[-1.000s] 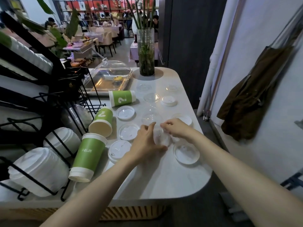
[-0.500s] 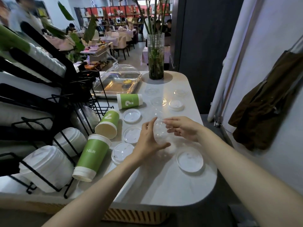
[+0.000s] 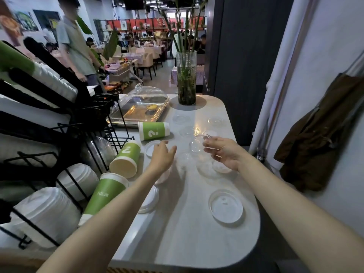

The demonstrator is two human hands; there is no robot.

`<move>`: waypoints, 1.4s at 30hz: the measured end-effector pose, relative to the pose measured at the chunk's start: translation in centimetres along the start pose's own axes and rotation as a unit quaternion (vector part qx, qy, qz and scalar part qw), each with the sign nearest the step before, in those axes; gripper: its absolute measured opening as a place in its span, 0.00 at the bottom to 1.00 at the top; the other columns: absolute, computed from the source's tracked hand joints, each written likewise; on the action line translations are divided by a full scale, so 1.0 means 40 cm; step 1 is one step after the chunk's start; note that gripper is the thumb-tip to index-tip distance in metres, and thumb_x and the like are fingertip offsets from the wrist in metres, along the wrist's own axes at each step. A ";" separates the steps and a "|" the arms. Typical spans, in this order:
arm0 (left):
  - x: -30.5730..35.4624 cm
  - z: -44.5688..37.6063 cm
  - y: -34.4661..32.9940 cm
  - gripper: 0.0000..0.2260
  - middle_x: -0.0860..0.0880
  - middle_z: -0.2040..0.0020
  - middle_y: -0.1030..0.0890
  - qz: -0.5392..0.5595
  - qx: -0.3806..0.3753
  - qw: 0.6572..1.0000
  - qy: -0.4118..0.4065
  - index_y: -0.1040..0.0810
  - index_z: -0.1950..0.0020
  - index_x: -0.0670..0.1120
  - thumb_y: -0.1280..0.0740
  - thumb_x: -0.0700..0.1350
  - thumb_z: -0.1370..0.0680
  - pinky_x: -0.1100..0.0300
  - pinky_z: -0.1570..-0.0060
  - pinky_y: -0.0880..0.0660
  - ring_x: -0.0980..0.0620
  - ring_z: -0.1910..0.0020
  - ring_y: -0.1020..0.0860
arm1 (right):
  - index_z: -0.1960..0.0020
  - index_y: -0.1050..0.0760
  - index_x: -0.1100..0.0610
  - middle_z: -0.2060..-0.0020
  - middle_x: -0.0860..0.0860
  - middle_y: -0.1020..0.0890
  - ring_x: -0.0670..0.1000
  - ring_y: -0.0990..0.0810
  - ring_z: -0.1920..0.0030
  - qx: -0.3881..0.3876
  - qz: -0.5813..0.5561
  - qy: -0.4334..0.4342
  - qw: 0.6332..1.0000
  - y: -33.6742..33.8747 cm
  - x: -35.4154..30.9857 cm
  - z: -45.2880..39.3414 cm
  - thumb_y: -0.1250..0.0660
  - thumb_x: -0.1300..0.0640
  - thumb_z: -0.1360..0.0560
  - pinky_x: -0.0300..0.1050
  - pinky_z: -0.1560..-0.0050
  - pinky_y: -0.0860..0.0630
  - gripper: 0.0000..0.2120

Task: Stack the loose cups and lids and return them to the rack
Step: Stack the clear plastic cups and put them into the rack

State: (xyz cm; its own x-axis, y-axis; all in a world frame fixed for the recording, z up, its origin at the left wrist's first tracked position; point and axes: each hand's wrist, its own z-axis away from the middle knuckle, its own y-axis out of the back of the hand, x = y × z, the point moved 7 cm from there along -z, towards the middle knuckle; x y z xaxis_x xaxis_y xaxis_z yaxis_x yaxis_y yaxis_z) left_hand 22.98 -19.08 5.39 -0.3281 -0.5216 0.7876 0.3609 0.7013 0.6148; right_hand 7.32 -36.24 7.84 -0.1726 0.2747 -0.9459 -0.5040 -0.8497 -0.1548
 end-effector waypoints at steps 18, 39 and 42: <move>-0.035 -0.093 -0.052 0.11 0.44 0.58 0.15 0.100 -0.120 0.982 0.104 0.21 0.37 0.42 0.40 0.41 0.16 0.66 0.77 0.26 0.51 0.69 0.14 | 0.45 0.18 0.58 0.48 0.52 0.14 0.46 0.17 0.49 -0.051 0.350 0.197 0.914 -0.113 -0.083 -0.072 0.31 0.66 0.24 0.47 0.41 0.23 0.10; -0.019 -0.080 -0.065 0.12 0.41 0.59 0.19 0.192 -0.130 0.966 0.116 0.24 0.37 0.38 0.37 0.44 0.16 0.58 0.71 0.18 0.49 0.71 0.15 | 0.37 0.20 0.45 0.43 0.47 0.18 0.50 0.25 0.36 -0.052 0.696 0.245 0.672 -0.152 0.015 -0.090 0.38 0.55 0.20 0.51 0.33 0.37 0.15; -0.021 -0.080 -0.063 0.18 0.39 0.51 0.19 0.229 -0.127 0.957 0.129 0.23 0.38 0.41 0.37 0.55 0.16 0.55 0.67 0.16 0.48 0.66 0.16 | 0.39 0.19 0.47 0.43 0.45 0.16 0.50 0.22 0.38 -0.039 0.649 0.265 0.712 -0.149 -0.004 -0.078 0.38 0.57 0.20 0.51 0.34 0.34 0.14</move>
State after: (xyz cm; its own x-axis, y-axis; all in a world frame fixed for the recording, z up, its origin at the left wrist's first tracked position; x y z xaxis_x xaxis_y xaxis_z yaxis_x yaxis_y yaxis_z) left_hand 25.16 -21.97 3.31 0.1294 -0.3145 0.9404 0.6262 0.7613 0.1684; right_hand 12.98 -32.64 8.02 -0.0964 -0.9559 -0.2774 -0.1597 -0.2602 0.9522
